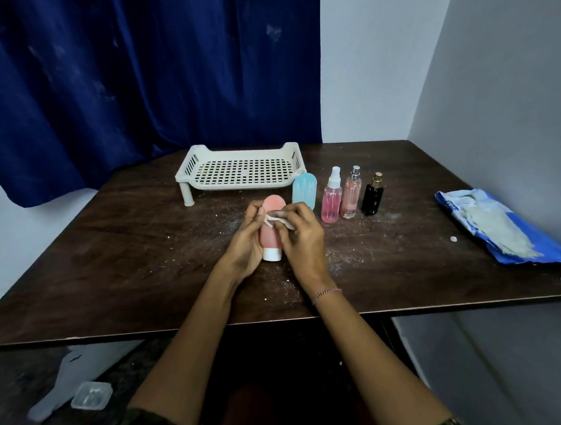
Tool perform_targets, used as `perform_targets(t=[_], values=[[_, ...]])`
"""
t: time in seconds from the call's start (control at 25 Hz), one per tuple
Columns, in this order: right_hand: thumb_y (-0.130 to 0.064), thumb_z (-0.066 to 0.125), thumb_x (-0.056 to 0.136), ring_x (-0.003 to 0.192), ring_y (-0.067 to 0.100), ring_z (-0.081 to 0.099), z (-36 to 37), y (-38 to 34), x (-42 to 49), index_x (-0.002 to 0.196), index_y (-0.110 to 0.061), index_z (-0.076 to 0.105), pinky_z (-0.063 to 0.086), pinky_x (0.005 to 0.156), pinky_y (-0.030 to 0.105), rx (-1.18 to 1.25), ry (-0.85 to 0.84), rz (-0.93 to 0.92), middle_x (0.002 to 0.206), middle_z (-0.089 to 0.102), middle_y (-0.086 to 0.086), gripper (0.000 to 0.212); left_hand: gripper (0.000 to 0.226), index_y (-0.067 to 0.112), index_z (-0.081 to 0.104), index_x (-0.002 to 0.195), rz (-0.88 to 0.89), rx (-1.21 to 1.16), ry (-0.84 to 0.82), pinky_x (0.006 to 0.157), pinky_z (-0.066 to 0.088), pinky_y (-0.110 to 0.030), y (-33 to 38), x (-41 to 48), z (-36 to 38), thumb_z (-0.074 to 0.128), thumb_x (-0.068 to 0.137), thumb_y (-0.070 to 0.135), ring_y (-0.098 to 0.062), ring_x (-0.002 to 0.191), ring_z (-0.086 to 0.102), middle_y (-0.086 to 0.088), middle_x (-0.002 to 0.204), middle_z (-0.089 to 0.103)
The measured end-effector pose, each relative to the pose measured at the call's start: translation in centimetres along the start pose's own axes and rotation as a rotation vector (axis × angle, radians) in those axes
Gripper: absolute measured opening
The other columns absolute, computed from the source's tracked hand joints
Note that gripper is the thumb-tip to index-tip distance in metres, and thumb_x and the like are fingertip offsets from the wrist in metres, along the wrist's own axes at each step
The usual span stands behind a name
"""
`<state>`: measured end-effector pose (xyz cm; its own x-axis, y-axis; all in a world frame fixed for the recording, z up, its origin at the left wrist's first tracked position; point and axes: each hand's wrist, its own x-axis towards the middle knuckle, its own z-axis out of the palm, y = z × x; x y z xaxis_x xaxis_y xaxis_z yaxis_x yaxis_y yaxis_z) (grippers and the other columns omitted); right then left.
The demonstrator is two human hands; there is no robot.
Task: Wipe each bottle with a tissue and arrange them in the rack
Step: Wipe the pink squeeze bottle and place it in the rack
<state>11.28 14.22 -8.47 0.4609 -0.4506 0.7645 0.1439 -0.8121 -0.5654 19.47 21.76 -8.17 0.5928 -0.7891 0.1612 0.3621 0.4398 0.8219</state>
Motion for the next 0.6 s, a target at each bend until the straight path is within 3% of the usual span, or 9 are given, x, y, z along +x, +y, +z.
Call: perform_targets(t=[0.12,0.32,0.52,0.6], values=[[0.000,0.064,0.082,0.090,0.016,0.055,-0.13,0.14,0.19,0.097,-0.001,0.068,0.047,0.083,0.020,-0.013,-0.017,-0.025,0.093,0.057,0.009,0.016,0.023,0.017,0.048,0.098,0.007,0.032,-0.002,0.076,0.051,-0.018,0.00,0.00,0.13,0.026,0.101,0.011,-0.007,0.083,0.060,-0.004,0.099,0.059],[0.000,0.065,0.081,0.088,0.009,0.053,-0.76,0.92,0.61,0.098,-0.003,0.069,0.042,0.082,0.006,-0.005,0.148,0.134,0.093,0.057,0.007,0.018,0.020,0.019,0.048,0.102,-0.036,0.124,-0.045,0.061,0.053,-0.029,0.06,-0.20,0.25,0.028,0.100,0.020,-0.011,0.079,0.061,0.002,0.095,0.065],[0.000,0.065,0.081,0.090,0.016,0.056,-0.56,0.74,0.36,0.098,-0.001,0.068,0.046,0.083,0.018,-0.015,0.060,0.029,0.094,0.058,0.010,0.017,0.022,0.018,0.048,0.099,-0.032,0.085,-0.039,0.067,0.052,-0.022,0.22,-0.37,0.58,0.026,0.101,0.017,-0.006,0.078,0.061,0.005,0.089,0.066],[0.000,0.065,0.082,0.090,0.014,0.055,-0.70,0.86,0.52,0.099,-0.002,0.068,0.046,0.083,0.016,-0.015,0.086,0.053,0.095,0.058,0.010,0.018,0.021,0.018,0.048,0.101,-0.035,0.113,-0.048,0.063,0.053,-0.025,0.21,-0.44,0.65,0.027,0.101,0.020,-0.011,0.078,0.060,0.003,0.091,0.065]])
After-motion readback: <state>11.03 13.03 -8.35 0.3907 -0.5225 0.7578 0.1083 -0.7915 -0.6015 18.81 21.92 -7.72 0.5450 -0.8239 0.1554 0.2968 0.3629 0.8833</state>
